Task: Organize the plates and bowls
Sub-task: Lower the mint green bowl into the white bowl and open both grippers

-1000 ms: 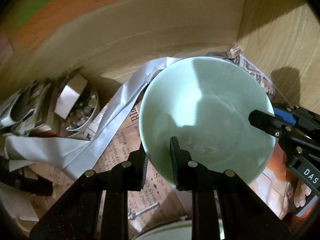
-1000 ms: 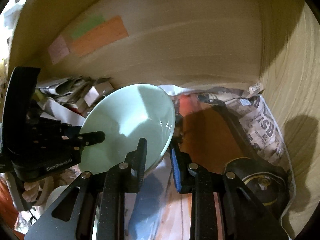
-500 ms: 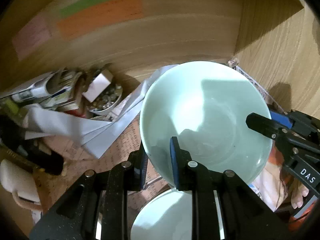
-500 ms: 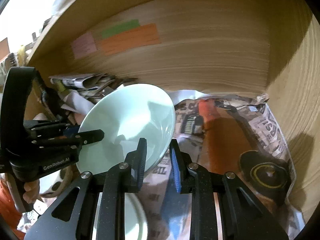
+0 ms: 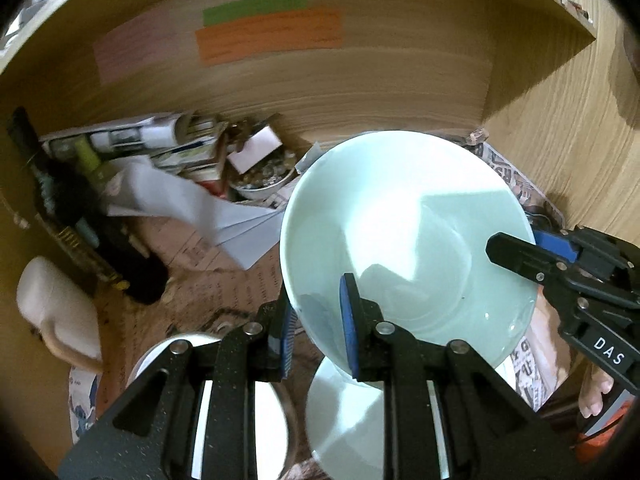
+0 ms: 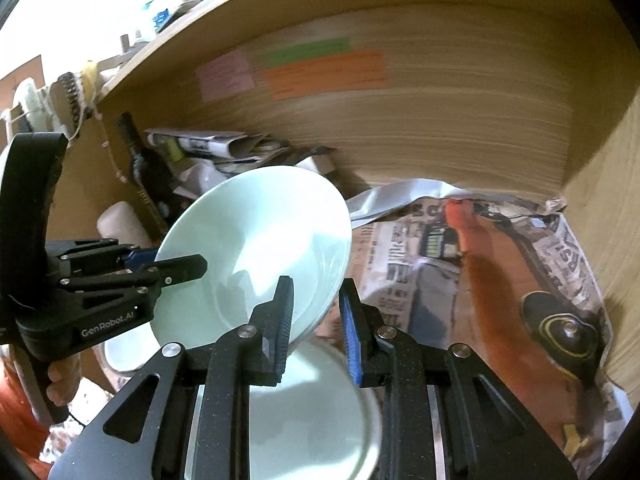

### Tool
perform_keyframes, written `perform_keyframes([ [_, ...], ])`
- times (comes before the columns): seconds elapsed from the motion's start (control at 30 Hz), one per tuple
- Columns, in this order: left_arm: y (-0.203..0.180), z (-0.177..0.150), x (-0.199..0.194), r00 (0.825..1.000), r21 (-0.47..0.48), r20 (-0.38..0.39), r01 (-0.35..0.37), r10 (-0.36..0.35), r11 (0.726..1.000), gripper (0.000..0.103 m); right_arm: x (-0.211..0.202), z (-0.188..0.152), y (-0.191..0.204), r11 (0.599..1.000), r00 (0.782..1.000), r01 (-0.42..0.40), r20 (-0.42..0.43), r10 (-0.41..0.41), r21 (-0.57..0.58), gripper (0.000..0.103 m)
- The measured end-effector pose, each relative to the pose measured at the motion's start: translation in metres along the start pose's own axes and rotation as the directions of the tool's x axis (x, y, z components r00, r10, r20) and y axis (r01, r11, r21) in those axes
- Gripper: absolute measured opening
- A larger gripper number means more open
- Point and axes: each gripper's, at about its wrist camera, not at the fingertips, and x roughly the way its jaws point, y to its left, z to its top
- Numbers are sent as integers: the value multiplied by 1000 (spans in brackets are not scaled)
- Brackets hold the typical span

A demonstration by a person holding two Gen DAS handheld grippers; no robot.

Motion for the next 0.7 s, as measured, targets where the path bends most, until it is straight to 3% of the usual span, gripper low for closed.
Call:
perform_keyframes([
  [0.7, 68, -71, -42, 996, -146, 23, -86, 90, 986, 21, 19, -14, 81, 987, 991, -123, -56, 118, -102, 21],
])
